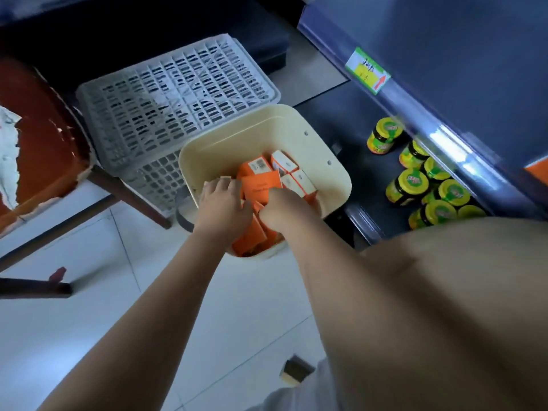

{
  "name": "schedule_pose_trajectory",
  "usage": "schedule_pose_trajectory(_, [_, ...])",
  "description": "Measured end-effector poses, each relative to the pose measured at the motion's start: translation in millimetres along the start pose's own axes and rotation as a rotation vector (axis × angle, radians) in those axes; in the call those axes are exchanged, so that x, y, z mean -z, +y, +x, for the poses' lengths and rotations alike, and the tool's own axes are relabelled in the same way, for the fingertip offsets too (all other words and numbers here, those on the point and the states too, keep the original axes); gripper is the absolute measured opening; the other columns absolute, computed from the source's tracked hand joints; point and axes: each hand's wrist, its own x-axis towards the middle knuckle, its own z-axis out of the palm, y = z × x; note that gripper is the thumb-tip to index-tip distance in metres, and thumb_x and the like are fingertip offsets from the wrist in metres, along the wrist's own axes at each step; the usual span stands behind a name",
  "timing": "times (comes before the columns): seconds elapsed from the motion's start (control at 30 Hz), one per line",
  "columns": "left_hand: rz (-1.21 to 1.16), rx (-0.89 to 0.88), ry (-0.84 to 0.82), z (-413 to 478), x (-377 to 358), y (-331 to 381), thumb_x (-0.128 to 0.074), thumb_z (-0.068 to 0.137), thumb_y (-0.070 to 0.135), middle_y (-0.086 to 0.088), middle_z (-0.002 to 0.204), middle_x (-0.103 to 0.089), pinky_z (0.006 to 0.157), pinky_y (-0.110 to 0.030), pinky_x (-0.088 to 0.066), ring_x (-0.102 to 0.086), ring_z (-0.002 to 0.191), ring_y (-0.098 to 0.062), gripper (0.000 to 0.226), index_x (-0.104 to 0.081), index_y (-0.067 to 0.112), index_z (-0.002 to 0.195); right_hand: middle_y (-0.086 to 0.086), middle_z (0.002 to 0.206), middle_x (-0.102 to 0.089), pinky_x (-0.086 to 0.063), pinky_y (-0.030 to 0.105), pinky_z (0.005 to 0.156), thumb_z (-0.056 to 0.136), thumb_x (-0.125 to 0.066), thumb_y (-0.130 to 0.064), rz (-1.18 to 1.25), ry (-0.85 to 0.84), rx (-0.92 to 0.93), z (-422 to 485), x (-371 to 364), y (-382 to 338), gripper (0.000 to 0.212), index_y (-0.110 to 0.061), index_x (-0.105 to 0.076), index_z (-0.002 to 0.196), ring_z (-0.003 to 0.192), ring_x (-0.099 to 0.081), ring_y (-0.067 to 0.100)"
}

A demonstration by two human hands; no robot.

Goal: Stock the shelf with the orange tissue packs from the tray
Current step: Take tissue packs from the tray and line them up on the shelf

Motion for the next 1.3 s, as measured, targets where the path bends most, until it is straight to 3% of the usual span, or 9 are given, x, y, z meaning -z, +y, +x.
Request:
schedule_pose_trajectory(0.17, [-0.004, 0.061, -0.385, 42.2, -17.6, -1.3, -0.045, 0.089, 0.033, -0.019, 0.143, -0.053, 0.111, -0.050, -0.039, -0.047, 0.132, -0.043, 0.052, -0.053, 0.009, 0.135, 0.013, 0.119, -0.065, -0.052, 0.041, 0.084, 0.104, -0.053, -0.037, 0.012, -0.126, -0.145, 51.7, -33.6, -1.7, 0.024, -0.014, -0.059, 0.108, 0.109, -0.063, 0.035])
schedule_pose_trajectory(0.3, [-0.004, 0.073, -0.599, 53.4, -39.4, -9.0, -0.052, 0.090, 0.019, -0.014, 0.137, -0.060, 0.101, -0.049, -0.050, -0.059, 0.122, -0.037, 0.049, -0.051, 0.021, 0.139, 0.019, 0.134, -0.054, -0.053, 0.054, 0.095, 0.087, -0.064, -0.063, 0.224, -0.245, -0.381, 84.2, -62.5, 3.5, 0.088, -0.022, -0.029, 0.157, 0.116, -0.058, 0.041])
schedule_pose_trajectory(0.4, [0.008, 0.071, -0.639, 57.8, -50.7, -11.5, -0.055, 0.091, 0.015, -0.011, 0.153, -0.047, 0.107, -0.046, -0.046, -0.053, 0.133, -0.036, 0.066, -0.039, 0.026, 0.154, 0.022, 0.144, -0.045, -0.049, 0.058, 0.102, 0.083, -0.065, -0.071, 0.216, -0.258, -0.397, 91.6, -72.6, 10.2, 0.112, -0.032, 0.003, 0.163, 0.126, -0.052, 0.043])
schedule_pose_trajectory(0.53, [0.010, 0.052, -0.567, 56.2, -44.2, -14.7, -0.051, 0.090, 0.018, -0.008, 0.134, -0.062, 0.103, -0.048, -0.049, -0.059, 0.122, -0.035, 0.047, -0.056, 0.029, 0.136, 0.015, 0.136, -0.055, -0.053, 0.054, 0.098, 0.088, -0.065, -0.067, 0.199, -0.173, -0.349, 85.3, -72.8, 15.8, 0.093, -0.024, -0.022, 0.158, 0.119, -0.060, 0.039])
schedule_pose_trajectory(0.67, [-0.061, 0.050, -0.433, 49.8, -12.2, -11.9, -0.063, 0.083, 0.031, -0.002, 0.097, -0.068, 0.080, -0.040, -0.051, -0.064, 0.093, -0.031, 0.021, -0.060, 0.026, 0.104, 0.012, 0.136, -0.051, -0.051, 0.047, 0.100, 0.098, -0.064, -0.037, 0.223, 0.033, -0.277, 68.6, -25.3, 18.9, 0.052, -0.012, -0.052, 0.141, 0.122, -0.056, 0.036])
schedule_pose_trajectory(0.8, [-0.287, 0.048, -0.191, 42.3, 32.0, 10.1, -0.073, 0.069, 0.039, -0.002, 0.093, -0.073, 0.074, -0.038, -0.054, -0.068, 0.088, -0.030, 0.046, -0.068, 0.025, 0.112, 0.013, 0.127, -0.059, -0.050, 0.038, 0.090, 0.093, -0.058, -0.009, 0.241, 0.309, -0.128, 39.8, 56.1, 27.6, 0.033, -0.011, -0.064, 0.125, 0.117, -0.061, 0.036])
schedule_pose_trajectory(0.9, [-0.504, -0.009, -0.060, 37.1, 64.5, 44.8, -0.082, 0.080, 0.020, 0.012, 0.090, -0.070, 0.064, -0.022, -0.052, -0.070, 0.077, -0.005, 0.043, -0.064, 0.035, 0.116, 0.013, 0.110, -0.063, -0.039, 0.032, 0.070, 0.086, -0.056, -0.003, 0.224, 0.492, -0.013, -2.2, 120.0, 37.2, 0.014, -0.017, -0.057, 0.092, 0.101, -0.062, 0.037])
schedule_pose_trajectory(1.03, [-0.788, -0.200, 0.030, 26.6, 118.9, 108.4, -0.080, 0.084, 0.002, 0.006, 0.097, -0.072, 0.066, -0.018, -0.056, -0.072, 0.082, -0.002, 0.046, -0.065, 0.038, 0.110, 0.010, 0.097, -0.068, -0.040, 0.033, 0.064, 0.078, -0.064, -0.004, 0.190, 0.755, 0.111, -74.0, 189.6, 52.0, 0.014, -0.012, -0.057, 0.087, 0.093, -0.063, 0.035])
schedule_pose_trajectory(1.3, [-0.921, -0.661, 0.053, -18.8, 192.4, 257.8, -0.087, 0.078, 0.008, 0.013, 0.100, -0.072, 0.082, -0.024, -0.057, -0.071, 0.095, -0.011, 0.045, -0.068, 0.025, 0.116, -0.009, 0.109, -0.076, -0.053, 0.031, 0.095, 0.074, -0.079, -0.014, 0.411, 1.215, 0.152, -241.7, 265.5, 166.0, 0.042, -0.025, -0.075, 0.114, 0.103, -0.069, 0.010])
